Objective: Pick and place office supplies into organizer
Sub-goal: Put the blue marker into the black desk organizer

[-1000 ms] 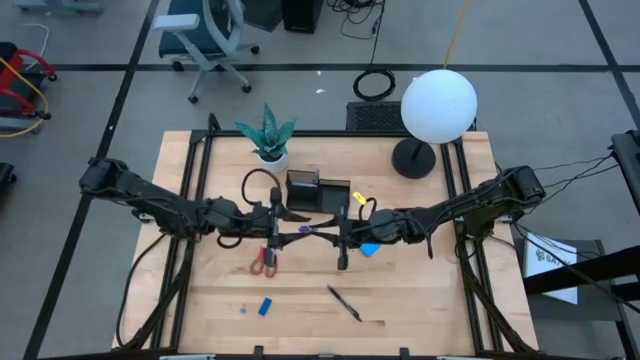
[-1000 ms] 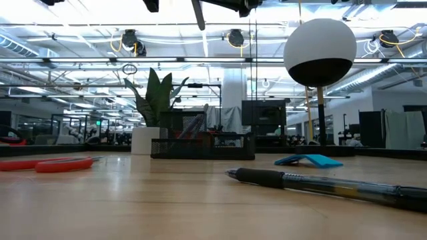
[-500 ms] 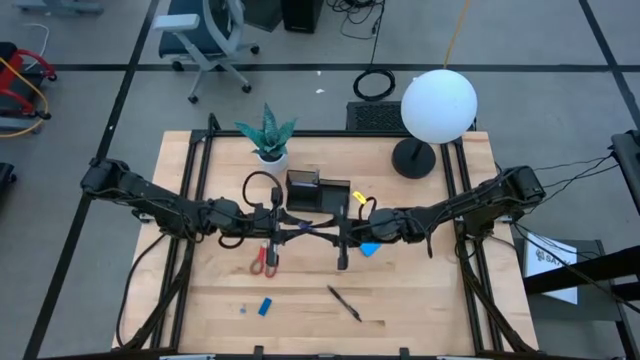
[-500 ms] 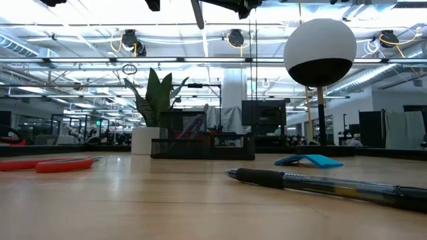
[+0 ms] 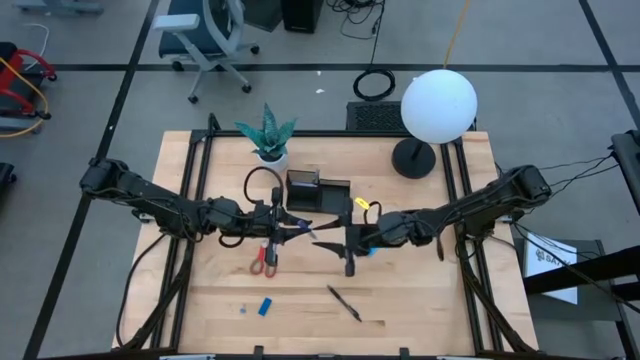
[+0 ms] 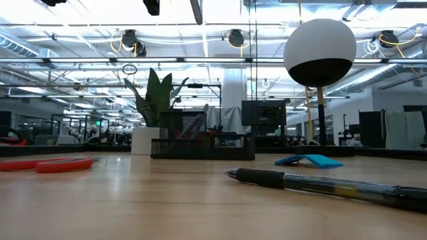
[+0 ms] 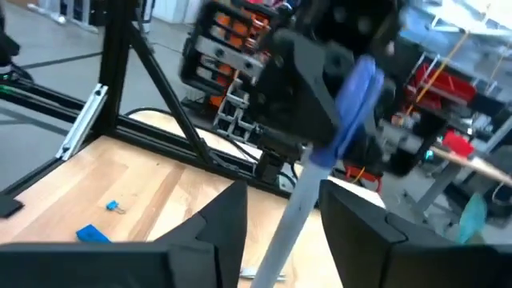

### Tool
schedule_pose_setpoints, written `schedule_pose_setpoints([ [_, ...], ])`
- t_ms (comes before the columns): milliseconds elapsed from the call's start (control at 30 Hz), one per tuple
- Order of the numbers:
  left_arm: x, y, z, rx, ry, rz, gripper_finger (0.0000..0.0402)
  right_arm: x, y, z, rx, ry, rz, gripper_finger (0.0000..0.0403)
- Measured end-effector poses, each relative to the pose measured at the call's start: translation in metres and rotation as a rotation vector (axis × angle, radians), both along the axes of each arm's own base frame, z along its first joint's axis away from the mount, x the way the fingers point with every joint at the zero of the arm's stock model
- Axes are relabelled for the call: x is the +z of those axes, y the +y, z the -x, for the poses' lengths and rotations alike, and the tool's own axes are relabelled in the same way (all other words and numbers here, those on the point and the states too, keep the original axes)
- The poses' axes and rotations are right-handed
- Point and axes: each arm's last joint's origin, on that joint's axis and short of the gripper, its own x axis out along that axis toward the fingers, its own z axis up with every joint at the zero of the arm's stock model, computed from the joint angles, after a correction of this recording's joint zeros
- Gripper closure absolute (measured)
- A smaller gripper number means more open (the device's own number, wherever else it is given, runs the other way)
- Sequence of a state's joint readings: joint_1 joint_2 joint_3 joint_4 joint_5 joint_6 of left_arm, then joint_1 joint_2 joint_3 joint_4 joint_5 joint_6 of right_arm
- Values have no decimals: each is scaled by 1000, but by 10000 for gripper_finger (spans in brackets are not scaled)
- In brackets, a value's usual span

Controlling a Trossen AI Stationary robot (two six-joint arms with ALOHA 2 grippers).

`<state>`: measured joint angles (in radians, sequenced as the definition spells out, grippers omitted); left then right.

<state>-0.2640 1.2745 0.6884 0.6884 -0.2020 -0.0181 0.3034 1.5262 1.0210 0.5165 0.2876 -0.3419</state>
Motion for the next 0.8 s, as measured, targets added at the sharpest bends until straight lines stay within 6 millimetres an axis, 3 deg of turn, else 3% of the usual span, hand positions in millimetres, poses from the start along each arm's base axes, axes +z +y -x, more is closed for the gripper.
schedule_pose_setpoints([
  [167,-1,0,0,-22,13,97,352,9,15,13,62,0,136,257],
  [433,2,-3,1,-135,2,224,352,0,40,23,150,44,681,253],
  [800,2,-4,1,-225,44,450,352,3,53,29,108,13,1250,253],
])
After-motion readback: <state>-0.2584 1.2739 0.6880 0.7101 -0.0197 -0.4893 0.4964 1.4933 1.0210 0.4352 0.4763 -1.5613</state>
